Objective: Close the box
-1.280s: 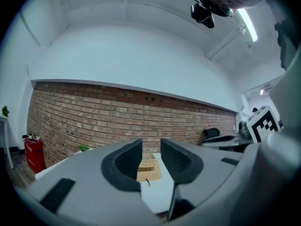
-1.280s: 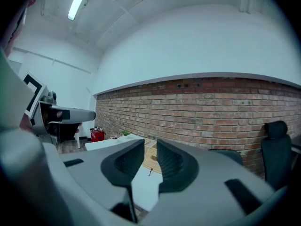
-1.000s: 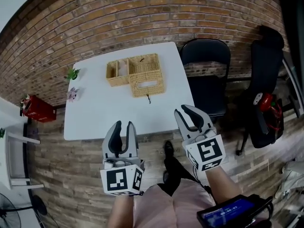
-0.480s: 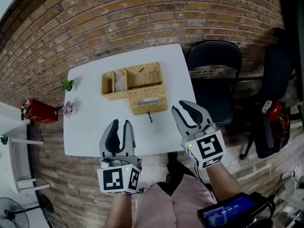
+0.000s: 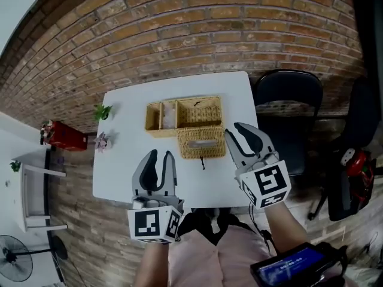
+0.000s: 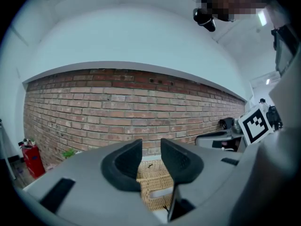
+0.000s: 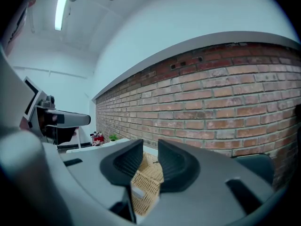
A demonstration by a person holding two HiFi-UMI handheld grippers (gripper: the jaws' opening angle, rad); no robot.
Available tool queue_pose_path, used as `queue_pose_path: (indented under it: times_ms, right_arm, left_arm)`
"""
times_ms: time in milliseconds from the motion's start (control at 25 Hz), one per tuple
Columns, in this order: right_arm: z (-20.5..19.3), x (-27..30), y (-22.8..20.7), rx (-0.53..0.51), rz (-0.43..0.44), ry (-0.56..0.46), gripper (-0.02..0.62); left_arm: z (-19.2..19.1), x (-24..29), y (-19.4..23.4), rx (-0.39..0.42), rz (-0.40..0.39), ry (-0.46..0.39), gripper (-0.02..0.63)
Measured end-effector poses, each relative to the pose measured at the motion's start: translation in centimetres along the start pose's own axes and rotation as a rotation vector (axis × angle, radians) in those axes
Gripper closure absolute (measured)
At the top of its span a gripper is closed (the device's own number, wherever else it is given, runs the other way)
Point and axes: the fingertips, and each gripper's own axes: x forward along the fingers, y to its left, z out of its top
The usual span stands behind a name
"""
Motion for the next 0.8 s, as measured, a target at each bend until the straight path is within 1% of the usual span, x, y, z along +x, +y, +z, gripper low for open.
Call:
queue_pose_path:
  times_ms: [240, 400, 600, 720, 800]
  right_arm:
    - [0.7, 1.5, -0.5, -0.011, -0.009, 0.002, 0.494]
    - [0.3, 2.8, -0.6, -0.015, -0.02, 0.017, 0.491]
    - [-2.3, 4.0, -0.3, 0.007, -0.041, 0.089, 0.484]
    - [-5.1, 4.4, 0.0, 0.039, -0.045, 0.143, 0.474]
    - [-7.4, 4.7, 0.4, 0.063, -0.037, 0.183, 0.463]
  left_arm:
    - [0.6, 1.3, 1.3, -0.005, -0.001, -0.02, 0.476]
    - [0.0, 2.9, 2.2, -0.017, -0.029, -0.011, 0.476]
    - [-3.3, 4.9, 2.6, -0.024, -0.115, 0.067, 0.476]
    - [-6.2, 6.0, 2.9, -0.041, -0.157, 0.121, 0.476]
    - [-8.4, 6.8, 3.1, -0.053, -0.181, 0.156, 0.464]
